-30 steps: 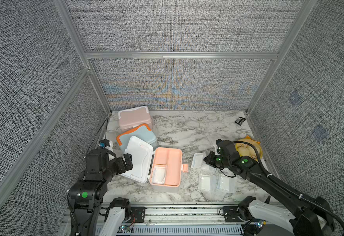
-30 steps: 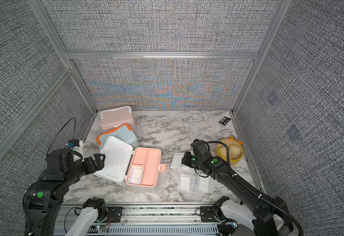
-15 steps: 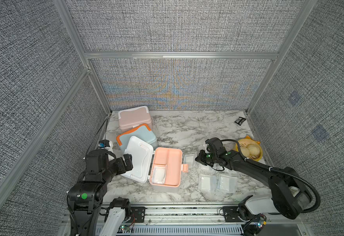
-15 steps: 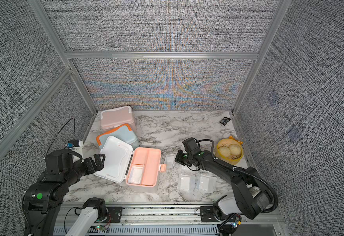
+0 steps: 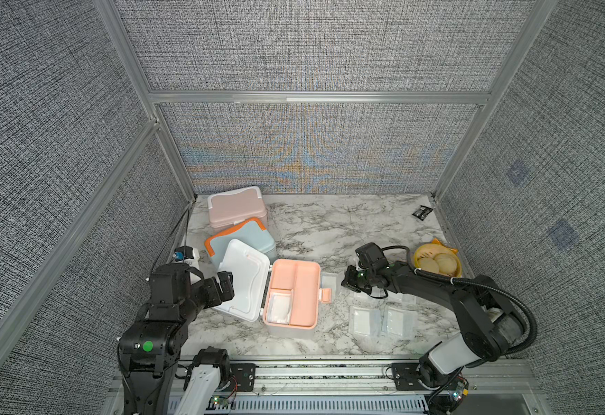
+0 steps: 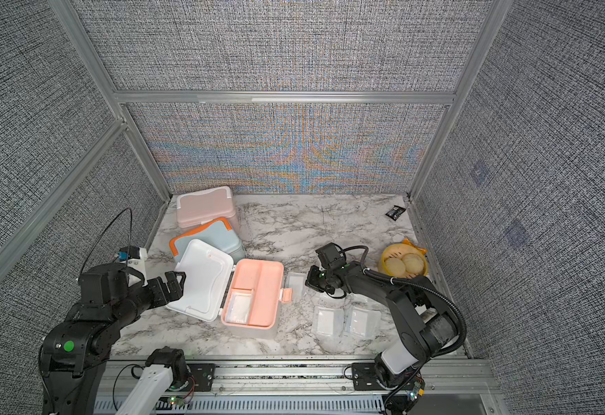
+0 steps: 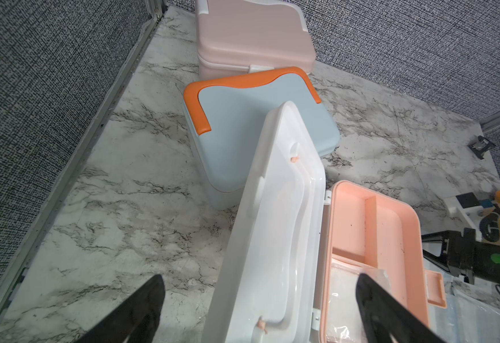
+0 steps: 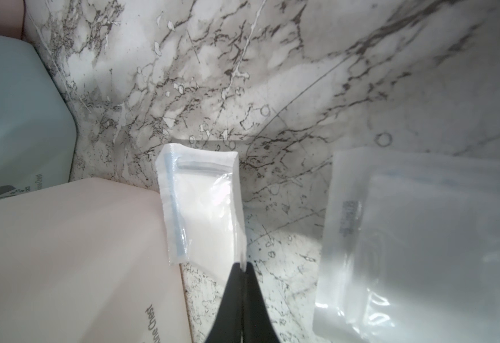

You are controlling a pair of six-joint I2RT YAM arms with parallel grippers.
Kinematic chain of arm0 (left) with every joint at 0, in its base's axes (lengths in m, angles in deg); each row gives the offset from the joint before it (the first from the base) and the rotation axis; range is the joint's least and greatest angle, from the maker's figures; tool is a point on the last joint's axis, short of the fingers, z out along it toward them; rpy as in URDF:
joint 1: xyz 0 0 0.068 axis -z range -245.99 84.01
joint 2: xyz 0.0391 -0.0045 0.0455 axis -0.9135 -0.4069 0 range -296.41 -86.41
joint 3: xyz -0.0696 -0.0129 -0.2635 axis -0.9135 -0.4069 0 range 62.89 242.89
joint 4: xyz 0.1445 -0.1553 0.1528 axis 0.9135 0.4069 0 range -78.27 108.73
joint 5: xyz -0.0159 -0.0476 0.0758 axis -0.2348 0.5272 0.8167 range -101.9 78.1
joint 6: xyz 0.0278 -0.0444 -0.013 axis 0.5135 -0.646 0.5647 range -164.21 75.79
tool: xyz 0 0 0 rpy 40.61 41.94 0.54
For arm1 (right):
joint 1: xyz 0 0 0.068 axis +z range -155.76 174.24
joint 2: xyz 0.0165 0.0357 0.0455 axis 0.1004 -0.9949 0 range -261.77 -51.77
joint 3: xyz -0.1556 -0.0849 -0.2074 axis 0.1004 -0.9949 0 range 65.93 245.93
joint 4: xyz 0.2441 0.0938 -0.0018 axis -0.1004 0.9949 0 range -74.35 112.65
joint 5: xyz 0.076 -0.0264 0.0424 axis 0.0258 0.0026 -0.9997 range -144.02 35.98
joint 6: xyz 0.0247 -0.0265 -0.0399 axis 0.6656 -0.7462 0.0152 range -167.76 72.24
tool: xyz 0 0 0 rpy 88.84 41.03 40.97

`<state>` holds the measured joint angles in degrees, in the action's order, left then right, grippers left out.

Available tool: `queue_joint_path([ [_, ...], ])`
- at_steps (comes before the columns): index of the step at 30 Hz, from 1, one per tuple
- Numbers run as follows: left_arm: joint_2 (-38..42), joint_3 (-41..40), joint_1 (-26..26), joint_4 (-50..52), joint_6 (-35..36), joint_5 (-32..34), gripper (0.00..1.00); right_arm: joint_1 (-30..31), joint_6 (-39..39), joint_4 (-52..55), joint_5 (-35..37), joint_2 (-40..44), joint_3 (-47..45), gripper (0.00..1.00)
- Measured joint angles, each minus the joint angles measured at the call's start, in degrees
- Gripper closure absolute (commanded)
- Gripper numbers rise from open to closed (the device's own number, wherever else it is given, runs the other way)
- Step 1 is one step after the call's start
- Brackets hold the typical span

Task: Open first aid kits and take out gauze
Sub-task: Place the gauze at the center of the board.

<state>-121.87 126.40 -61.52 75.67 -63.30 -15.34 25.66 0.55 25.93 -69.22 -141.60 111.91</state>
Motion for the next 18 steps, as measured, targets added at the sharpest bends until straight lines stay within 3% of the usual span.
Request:
queue_joint_path([
  [10,0.2,1.4,0.0,0.0,-0.5,-3.1,0.01,-0.4,-1.2,2.0,1.7,-0.2,0.6,1.00],
  [14,0.2,1.4,0.0,0.0,-0.9,-5.2,0.01,-0.6,-1.7,3.1,2.0,0.0,0.9,0.80],
  [18,0.0,1.4,0.0,-0.2,-1.1,-7.4,0.01,-0.6,-2.4,3.3,2.0,1.2,1.1,0.71],
])
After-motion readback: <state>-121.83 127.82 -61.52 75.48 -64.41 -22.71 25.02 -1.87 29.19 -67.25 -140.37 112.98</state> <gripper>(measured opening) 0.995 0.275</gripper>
